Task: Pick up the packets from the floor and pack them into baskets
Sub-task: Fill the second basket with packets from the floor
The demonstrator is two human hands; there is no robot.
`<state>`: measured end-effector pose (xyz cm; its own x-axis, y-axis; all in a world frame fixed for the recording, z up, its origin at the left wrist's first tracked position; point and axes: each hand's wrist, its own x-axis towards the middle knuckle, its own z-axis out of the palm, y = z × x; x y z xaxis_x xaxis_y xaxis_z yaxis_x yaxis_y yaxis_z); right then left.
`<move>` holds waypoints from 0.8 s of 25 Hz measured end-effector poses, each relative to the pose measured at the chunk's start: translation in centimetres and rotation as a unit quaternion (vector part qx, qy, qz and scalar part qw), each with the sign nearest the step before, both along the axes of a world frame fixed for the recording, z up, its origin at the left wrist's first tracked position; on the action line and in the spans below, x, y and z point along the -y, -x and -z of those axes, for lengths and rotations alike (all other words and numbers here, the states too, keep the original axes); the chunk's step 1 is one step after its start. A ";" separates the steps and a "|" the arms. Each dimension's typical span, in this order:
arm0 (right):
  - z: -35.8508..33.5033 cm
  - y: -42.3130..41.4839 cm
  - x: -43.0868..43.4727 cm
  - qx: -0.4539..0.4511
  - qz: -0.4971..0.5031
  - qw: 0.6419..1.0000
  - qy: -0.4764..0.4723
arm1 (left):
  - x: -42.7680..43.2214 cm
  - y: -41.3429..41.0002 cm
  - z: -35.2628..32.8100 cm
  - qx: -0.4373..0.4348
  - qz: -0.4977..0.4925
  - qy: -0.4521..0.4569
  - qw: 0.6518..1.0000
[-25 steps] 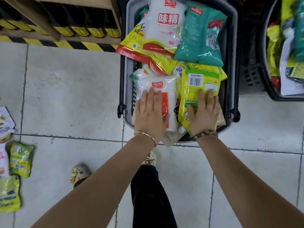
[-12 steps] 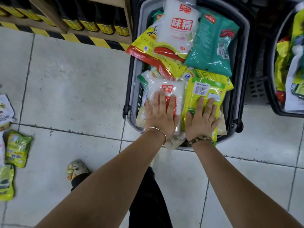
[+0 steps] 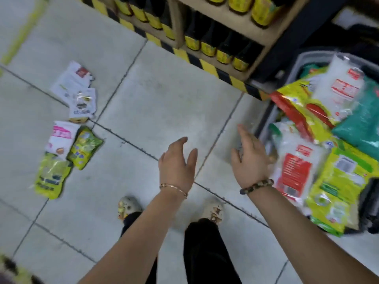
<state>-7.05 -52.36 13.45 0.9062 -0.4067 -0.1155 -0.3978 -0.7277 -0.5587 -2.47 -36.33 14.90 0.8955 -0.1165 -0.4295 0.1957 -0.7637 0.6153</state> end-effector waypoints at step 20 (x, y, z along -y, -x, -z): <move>6.1 -21.5 -45.6 -0.264 -0.250 0.927 -0.088 | -48.9 -8.1 8.6 -0.137 -0.261 -0.131 0.947</move>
